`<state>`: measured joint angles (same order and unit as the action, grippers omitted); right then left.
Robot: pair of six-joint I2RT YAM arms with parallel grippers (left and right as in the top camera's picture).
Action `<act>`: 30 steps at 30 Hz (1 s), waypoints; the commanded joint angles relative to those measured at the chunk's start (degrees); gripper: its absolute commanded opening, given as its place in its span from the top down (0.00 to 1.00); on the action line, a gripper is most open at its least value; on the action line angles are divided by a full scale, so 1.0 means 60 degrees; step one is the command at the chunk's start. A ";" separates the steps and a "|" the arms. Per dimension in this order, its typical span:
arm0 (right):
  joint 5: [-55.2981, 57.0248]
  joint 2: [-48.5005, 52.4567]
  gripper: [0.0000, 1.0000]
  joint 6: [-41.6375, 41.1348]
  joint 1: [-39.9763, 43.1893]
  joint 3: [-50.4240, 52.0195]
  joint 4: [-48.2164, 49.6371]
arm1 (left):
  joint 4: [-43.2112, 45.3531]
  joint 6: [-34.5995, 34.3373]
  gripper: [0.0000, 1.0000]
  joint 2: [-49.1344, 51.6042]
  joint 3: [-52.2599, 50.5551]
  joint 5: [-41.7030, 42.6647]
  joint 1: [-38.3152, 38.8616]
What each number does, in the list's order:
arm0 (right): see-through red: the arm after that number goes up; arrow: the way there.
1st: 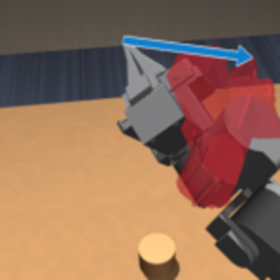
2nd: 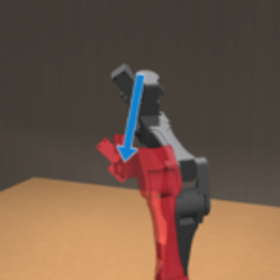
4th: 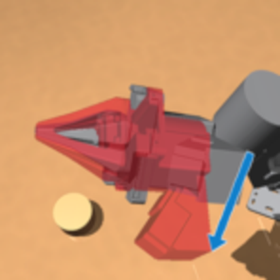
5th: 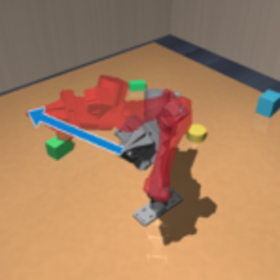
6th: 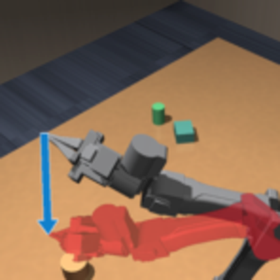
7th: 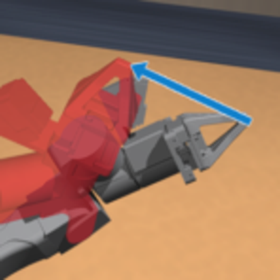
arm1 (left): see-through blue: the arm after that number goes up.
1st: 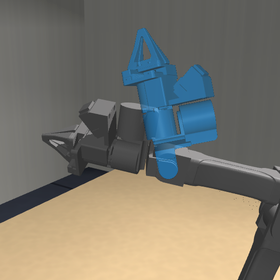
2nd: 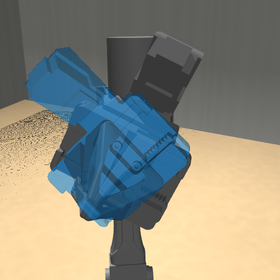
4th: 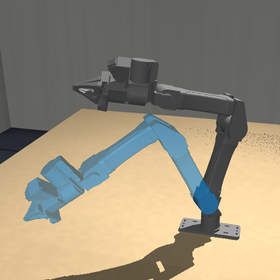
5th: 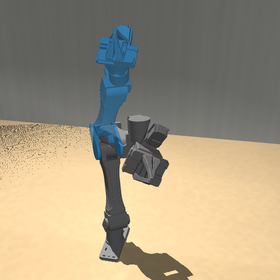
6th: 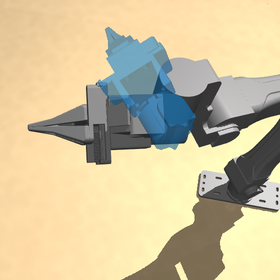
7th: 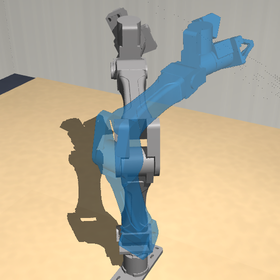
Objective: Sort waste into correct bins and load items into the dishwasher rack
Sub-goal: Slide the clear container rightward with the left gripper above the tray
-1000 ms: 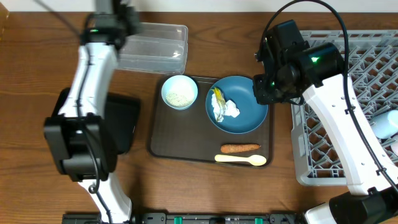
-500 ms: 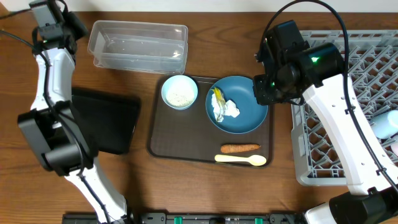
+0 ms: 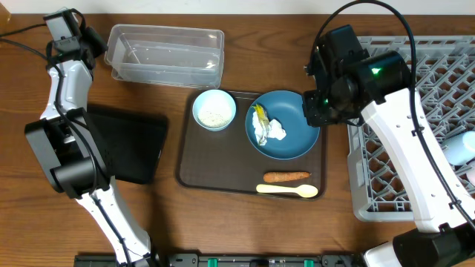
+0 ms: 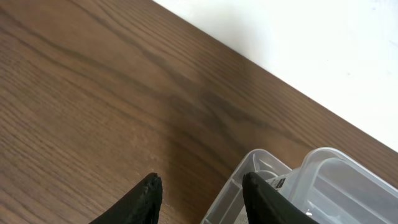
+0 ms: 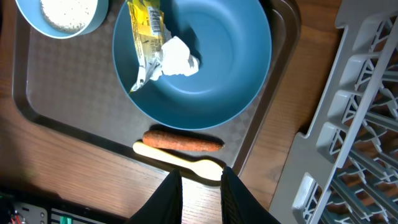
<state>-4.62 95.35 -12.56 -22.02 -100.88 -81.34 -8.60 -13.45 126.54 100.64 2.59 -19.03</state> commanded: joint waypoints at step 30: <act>0.0015 -0.0160 0.81 0.0058 0.0106 -0.0124 -0.0127 | -0.1701 0.0015 0.55 0.0321 0.0142 0.2572 0.1796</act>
<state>-4.62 95.35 -12.56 -22.02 -100.88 -81.87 -18.68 -13.50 127.63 100.66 16.10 -9.61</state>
